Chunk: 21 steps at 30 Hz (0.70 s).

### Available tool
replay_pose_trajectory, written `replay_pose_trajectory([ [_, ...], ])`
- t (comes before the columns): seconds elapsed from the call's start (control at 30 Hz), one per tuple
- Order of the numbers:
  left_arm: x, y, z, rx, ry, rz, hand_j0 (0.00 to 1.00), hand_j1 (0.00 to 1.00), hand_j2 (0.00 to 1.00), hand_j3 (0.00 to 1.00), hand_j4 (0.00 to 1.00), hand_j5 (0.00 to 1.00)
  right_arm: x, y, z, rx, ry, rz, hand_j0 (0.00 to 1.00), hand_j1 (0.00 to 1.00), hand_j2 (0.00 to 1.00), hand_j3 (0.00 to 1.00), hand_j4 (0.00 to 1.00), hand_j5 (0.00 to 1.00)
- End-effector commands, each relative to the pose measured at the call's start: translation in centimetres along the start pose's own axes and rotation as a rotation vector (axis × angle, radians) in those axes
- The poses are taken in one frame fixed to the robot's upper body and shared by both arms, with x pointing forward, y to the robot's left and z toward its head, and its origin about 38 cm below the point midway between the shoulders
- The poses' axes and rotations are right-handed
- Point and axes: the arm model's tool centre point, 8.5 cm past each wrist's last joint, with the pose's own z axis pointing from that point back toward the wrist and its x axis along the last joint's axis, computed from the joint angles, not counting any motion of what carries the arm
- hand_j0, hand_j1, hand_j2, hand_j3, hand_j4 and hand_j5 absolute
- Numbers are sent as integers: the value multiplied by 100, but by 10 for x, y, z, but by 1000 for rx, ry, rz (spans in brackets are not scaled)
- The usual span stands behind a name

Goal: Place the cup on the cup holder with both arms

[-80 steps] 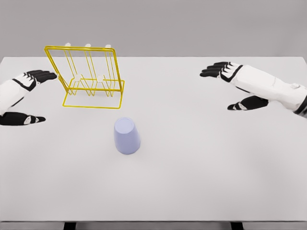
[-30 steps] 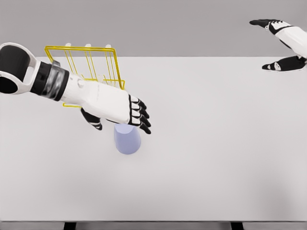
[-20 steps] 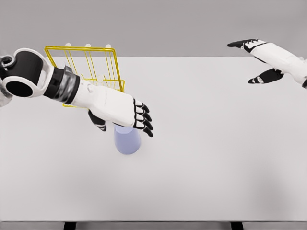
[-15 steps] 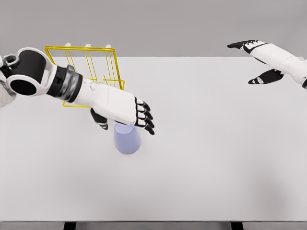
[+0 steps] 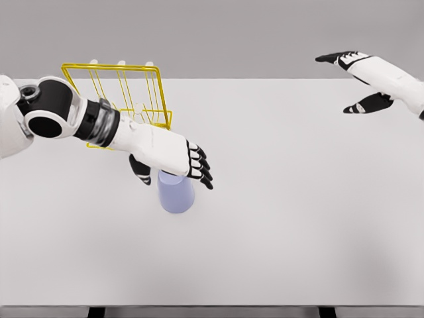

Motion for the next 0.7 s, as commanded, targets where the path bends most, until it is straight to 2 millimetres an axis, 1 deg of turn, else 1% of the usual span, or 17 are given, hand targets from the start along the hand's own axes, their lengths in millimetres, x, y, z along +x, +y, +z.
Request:
replay_pose_trajectory([
  [0.0,-3,2,-3,2,5,1,100,100,100,100,100,100,1,-2,0,-9,-3,-6,100,100,100,100,100,100],
  [0.17,-8,-6,-9,-11,12,14,100,100,100,100,100,100,1,-1,0,-7,-3,-5,100,100,100,100,100,100],
  [0.23,-8,-5,-11,-14,11,10,100,100,100,100,100,100,0,-2,2,-5,1,-1,100,100,100,100,100,100],
  [0.33,-10,-10,-19,-20,7,21,98,98,98,98,98,98,0,-3,2,-5,0,0,100,100,100,100,100,100],
  [0.47,-9,-11,-20,-19,4,26,93,93,93,93,93,93,0,-3,2,-4,2,2,100,100,100,100,100,100],
  [0.6,-9,-11,-20,-18,3,27,83,83,83,83,83,83,0,-4,3,-5,1,3,100,100,100,100,100,100],
  [0.63,-9,-12,-20,-21,2,28,80,80,80,80,80,80,10,-6,0,-13,-25,24,100,100,100,100,100,100],
  [0.67,-9,-12,-20,-21,2,28,78,78,78,78,78,78,31,-15,-4,-35,-77,67,100,100,100,100,100,100],
])
